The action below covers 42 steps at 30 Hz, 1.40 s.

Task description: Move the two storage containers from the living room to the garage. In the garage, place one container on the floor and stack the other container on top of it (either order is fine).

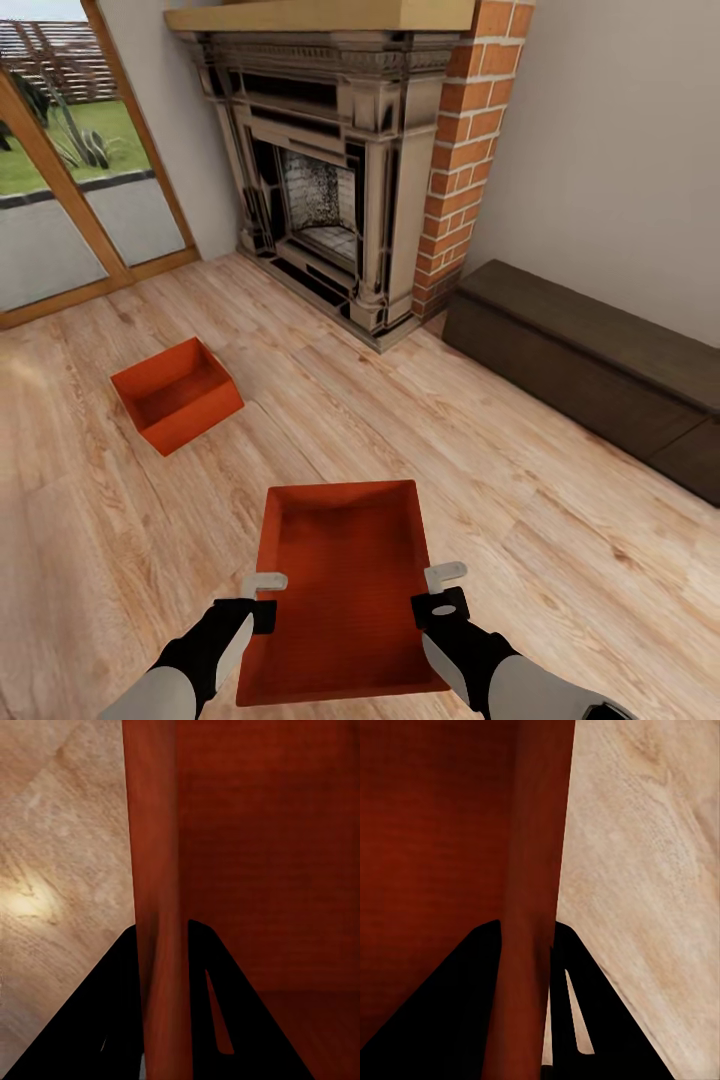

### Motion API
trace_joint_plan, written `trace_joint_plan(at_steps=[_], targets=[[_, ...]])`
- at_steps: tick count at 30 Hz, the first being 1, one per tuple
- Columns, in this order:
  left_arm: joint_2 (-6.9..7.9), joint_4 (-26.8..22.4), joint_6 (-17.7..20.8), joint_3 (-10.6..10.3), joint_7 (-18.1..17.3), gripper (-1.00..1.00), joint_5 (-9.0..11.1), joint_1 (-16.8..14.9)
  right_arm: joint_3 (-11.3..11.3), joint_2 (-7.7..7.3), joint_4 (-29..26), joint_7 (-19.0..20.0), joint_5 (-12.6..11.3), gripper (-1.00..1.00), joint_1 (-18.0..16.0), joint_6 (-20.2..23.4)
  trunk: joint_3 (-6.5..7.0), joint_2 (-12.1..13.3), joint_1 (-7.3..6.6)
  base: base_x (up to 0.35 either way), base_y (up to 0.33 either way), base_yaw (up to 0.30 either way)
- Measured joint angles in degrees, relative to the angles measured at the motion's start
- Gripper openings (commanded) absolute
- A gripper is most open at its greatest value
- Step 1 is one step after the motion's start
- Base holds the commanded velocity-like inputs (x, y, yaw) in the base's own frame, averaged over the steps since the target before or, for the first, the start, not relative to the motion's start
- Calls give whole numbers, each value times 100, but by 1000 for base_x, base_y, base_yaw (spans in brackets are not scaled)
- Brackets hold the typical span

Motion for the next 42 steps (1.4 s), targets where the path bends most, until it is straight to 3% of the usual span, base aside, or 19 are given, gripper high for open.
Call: trace_joint_plan(at_steps=[42], targets=[[-1,-3,1,-5,1,-100,-10,0,17,3,22,2,-32,-100,1,-32,754,1685,-923,0,0,0]])
